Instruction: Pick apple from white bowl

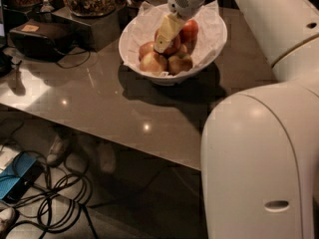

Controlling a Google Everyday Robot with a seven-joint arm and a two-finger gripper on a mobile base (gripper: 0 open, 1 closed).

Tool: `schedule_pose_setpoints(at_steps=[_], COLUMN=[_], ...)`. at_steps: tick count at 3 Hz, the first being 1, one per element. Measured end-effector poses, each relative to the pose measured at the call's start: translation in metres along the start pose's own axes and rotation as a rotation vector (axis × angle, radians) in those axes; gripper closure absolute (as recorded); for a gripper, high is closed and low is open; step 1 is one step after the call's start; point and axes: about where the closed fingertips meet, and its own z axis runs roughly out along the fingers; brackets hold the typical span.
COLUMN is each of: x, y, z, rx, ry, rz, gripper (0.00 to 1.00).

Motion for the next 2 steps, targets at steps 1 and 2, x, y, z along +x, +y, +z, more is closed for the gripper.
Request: schedule_pose_setpoints(at_steps=[1, 2], x=[0.007, 0.014], y=[0.000, 0.003], z=[0.012, 0.024], rx=[-0.017, -0.040], ry=[0.019, 0.038], rz=[0.005, 0.011], gripper=[0.28, 0.28])
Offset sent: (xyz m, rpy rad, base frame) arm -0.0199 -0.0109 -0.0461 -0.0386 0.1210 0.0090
